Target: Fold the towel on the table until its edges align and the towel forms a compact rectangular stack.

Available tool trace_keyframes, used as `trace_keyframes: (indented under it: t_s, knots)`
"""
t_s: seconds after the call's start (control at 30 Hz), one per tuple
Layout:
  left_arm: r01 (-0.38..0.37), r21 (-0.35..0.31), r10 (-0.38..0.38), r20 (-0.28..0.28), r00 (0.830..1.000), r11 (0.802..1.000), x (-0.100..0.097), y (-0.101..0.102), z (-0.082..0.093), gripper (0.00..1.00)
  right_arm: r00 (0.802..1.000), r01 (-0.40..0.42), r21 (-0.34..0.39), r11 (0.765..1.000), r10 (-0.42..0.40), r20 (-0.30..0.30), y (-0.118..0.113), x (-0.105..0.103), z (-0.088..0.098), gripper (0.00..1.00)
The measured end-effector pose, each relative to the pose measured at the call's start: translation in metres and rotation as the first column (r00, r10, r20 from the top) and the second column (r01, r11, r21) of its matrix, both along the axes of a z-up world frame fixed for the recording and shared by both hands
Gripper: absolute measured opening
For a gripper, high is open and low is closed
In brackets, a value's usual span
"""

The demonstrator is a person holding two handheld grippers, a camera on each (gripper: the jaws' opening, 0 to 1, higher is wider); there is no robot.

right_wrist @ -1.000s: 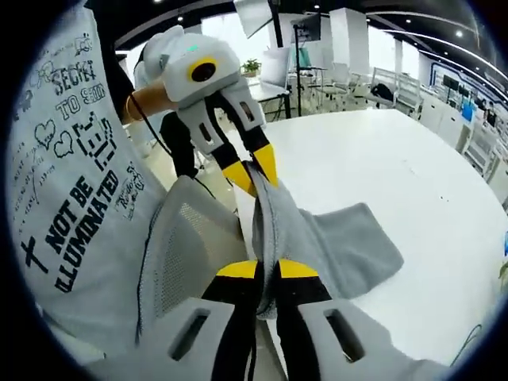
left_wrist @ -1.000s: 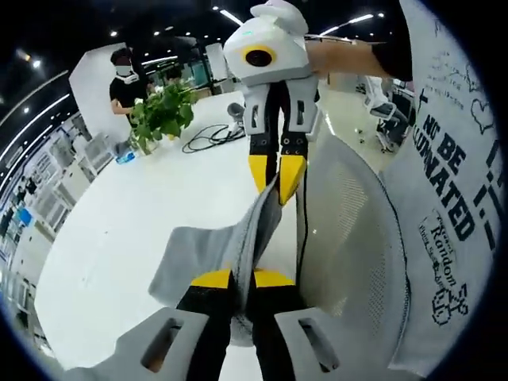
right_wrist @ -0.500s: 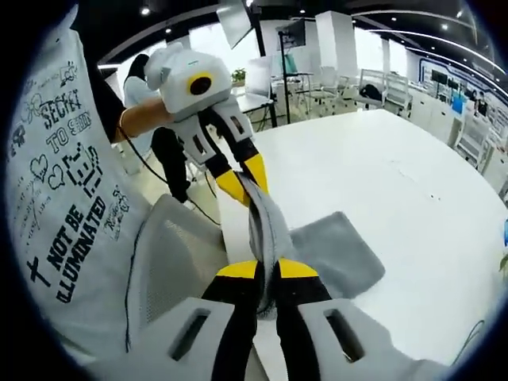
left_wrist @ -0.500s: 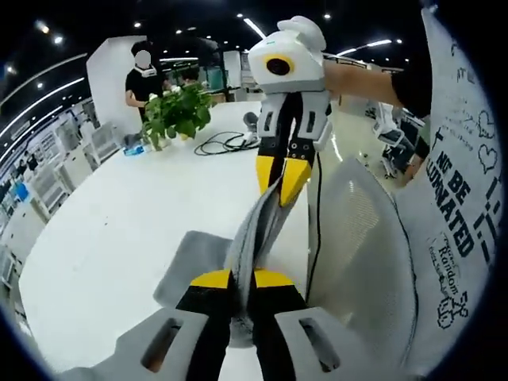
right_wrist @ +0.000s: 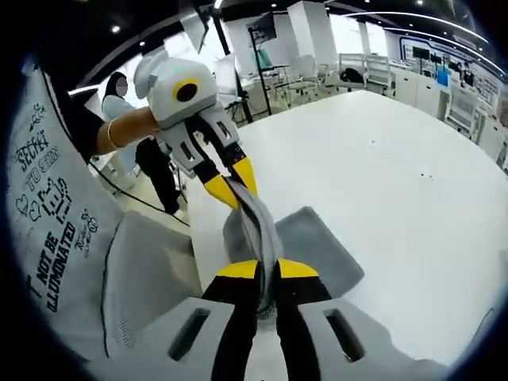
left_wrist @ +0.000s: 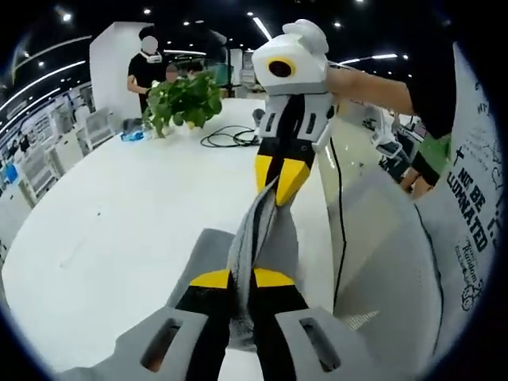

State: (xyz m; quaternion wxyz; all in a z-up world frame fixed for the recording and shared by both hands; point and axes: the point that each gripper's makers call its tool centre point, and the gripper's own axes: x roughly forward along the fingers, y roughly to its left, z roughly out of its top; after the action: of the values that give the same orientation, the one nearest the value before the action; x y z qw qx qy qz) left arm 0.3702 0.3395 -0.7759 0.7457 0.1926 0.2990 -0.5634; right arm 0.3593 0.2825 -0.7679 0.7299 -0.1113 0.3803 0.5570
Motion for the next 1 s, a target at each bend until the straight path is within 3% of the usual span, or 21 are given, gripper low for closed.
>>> trace_keyframes:
  t_s: [0.17,0.23,0.33,0.53,0.67,0.8,1.0]
  knots:
    - [-0.015,0.024,0.016,-0.039,0.999,1.0,0.017,-0.001,-0.025,0.08,0.998,0.027,-0.04,0.999,-0.029,-0.049,-0.001,0.019,-0.024,0.05]
    - [-0.055,0.013,0.056,-0.096,0.994,0.998,0.023,-0.001,-0.037,0.08,0.998,0.025,-0.058,0.998,-0.029,-0.064,-0.002,0.024,-0.033,0.05]
    - [-0.071,0.016,0.073,-0.139,0.988,0.997,0.028,-0.001,-0.051,0.08,0.995,0.026,-0.075,0.997,-0.033,-0.093,-0.002,0.03,-0.045,0.05]
    - [-0.129,0.048,0.134,-0.128,0.983,0.99,0.042,0.0,-0.071,0.09,0.987,0.067,-0.096,0.993,-0.08,-0.142,-0.004,0.044,-0.068,0.05]
    - [-0.168,0.063,0.176,-0.143,0.974,0.984,0.047,0.001,-0.084,0.1,0.97,0.12,-0.093,0.988,-0.137,-0.202,-0.006,0.05,-0.083,0.06]
    - [-0.206,0.065,0.214,-0.16,0.964,0.976,0.051,0.001,-0.095,0.1,0.939,0.187,-0.077,0.979,-0.201,-0.279,-0.009,0.054,-0.097,0.06]
    - [-0.3,0.023,0.298,-0.195,0.934,0.954,0.065,0.002,-0.101,0.1,0.91,0.275,-0.064,0.959,-0.281,-0.304,-0.015,0.065,-0.108,0.07]
